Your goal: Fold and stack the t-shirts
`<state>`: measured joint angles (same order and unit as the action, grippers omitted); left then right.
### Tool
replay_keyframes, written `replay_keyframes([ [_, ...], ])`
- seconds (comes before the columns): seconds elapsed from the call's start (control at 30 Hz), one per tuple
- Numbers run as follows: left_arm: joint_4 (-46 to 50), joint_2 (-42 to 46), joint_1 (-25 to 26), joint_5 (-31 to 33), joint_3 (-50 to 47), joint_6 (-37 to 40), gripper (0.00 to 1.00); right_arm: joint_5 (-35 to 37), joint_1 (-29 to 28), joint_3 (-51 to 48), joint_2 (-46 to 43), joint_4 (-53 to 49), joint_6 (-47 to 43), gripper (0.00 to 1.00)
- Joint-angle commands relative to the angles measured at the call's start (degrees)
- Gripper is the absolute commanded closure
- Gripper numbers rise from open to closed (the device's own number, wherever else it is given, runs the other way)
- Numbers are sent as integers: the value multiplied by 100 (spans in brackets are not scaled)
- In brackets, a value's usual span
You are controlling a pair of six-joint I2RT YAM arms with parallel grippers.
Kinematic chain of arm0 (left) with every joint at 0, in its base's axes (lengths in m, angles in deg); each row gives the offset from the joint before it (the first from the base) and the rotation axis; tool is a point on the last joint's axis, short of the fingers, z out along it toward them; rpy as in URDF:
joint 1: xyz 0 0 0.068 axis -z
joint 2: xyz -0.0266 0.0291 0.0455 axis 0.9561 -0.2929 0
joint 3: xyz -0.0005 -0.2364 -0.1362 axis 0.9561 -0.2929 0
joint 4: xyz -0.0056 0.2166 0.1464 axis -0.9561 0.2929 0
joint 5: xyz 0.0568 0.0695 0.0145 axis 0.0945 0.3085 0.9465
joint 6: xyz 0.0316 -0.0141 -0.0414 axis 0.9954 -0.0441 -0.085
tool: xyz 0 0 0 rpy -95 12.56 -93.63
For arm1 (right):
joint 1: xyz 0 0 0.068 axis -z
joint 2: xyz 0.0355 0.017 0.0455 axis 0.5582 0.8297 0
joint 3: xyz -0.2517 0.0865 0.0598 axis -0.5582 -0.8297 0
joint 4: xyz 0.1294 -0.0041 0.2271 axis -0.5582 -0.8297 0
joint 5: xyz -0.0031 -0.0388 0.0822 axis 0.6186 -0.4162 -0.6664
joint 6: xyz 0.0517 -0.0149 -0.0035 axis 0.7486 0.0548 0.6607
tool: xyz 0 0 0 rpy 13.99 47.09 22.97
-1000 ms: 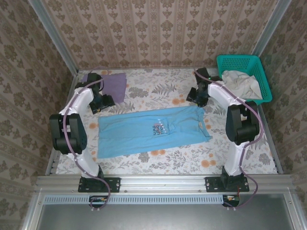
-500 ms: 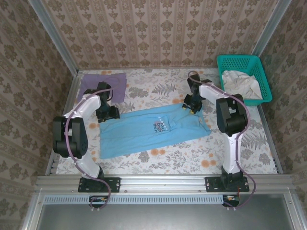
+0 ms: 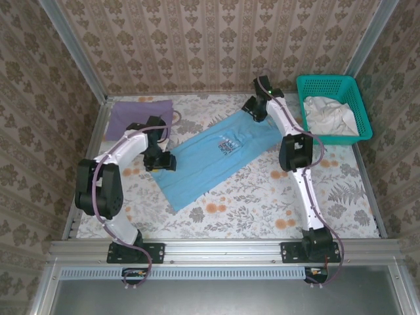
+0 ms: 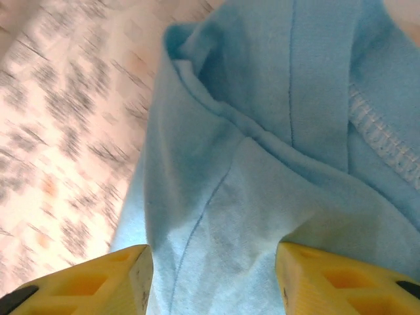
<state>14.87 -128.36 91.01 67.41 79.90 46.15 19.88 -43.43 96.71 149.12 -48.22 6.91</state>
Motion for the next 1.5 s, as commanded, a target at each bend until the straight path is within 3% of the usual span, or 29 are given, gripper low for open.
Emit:
replay_keyframes([
  [0.0,400,-146,267,-82,165,298,42,-326,-7,1741,844,-378,92,42],
  [0.03,426,-157,371,-71,178,326,42,-303,-7,2155,899,-498,11,40],
  [0.13,412,-167,690,-11,226,392,42,-142,-4,2094,308,-928,-582,36],
  [0.3,277,-155,1296,-80,197,618,42,27,-5,2217,-608,-2364,-1691,31],
  [0.43,175,-193,1491,-287,144,654,42,104,38,2215,-1288,-3565,-2477,27],
  [0.53,174,-274,1579,-384,191,696,42,-64,163,2213,-1659,-4415,-2955,26],
  [0.63,203,-417,1655,-470,299,705,44,-557,456,1807,-2133,-4825,-2888,26],
  [0.73,270,-583,1833,-473,472,746,46,-189,703,902,-3012,-4854,-2938,26],
  [1.0,402,-907,2150,-519,697,643,46,-1012,1795,-2537,-6117,-4550,-2840,26],
  [1.23,323,-1524,2370,-398,718,330,47,-1048,1359,-5660,-8431,-3763,-2747,25],
  [1.33,331,-1799,2553,-368,817,183,48,-1586,1363,-7474,-9606,-2964,-2371,24],
  [1.37,330,-1884,2638,-374,856,116,48,-1764,1363,-8013,-9981,-2724,-2224,22],
  [1.4,348,-1951,2711,-413,911,28,48,-1865,1371,-8436,-10234,-2600,-2177,13],
  [1.47,400,-2139,2902,-625,1085,-199,48,-1867,1372,-9156,-10701,-2526,-2042,11],
])
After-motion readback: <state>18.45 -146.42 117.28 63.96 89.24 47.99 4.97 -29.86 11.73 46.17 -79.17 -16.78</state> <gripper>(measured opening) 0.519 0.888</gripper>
